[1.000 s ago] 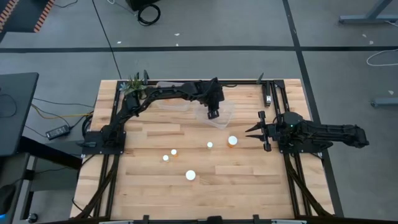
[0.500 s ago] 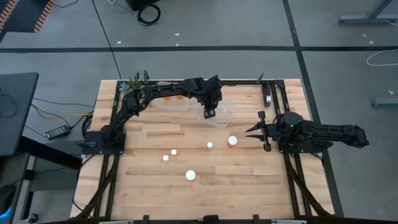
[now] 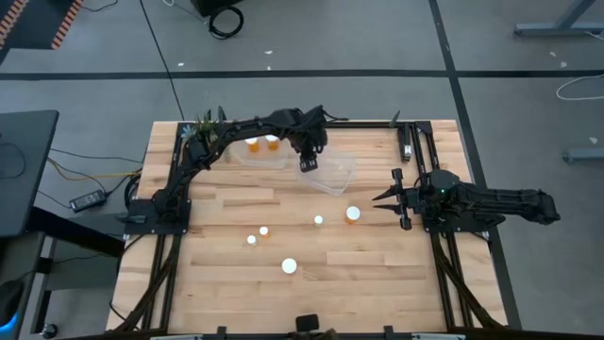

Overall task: Pick and place medicine bottles into bin by pill shape (circle, oval)
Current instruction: Put the blue pill bottle into the right transparent bin

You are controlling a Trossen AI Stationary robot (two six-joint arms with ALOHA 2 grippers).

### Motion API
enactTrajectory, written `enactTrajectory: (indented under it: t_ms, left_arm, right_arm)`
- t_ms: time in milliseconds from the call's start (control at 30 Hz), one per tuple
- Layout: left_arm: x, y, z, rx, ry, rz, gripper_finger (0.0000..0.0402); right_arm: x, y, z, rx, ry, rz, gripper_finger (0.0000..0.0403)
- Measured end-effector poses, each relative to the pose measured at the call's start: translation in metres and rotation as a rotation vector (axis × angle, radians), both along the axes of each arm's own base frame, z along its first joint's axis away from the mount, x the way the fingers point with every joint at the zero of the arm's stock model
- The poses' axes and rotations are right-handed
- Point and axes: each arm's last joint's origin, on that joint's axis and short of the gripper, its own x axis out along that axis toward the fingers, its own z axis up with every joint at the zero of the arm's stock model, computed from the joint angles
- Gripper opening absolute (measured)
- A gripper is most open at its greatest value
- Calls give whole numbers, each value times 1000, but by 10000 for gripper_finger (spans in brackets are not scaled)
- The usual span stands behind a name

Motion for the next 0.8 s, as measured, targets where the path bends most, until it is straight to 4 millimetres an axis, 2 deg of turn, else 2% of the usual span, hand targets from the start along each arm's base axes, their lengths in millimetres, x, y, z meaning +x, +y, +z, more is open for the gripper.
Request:
enactTrajectory:
  t_ms: [167, 433, 567, 700, 800]
  left_arm:
    - [-4, 4, 0, -8, 11, 14, 118]
    - [-6, 1, -2, -25, 46, 10, 140]
    - [-6, 1, -2, -26, 50, 8, 126]
    - [-4, -4, -2, -21, 51, -10, 116]
    - [0, -12, -2, -11, 55, -47, 125]
  right_arm:
    - [0, 0, 0, 0, 0, 0, 93]
    - [0, 0, 0, 0, 0, 0, 93]
    - [0, 0, 0, 0, 0, 0, 93]
    - [0, 0, 0, 0, 0, 0, 93]
    - [0, 0, 0, 0, 0, 0, 93]
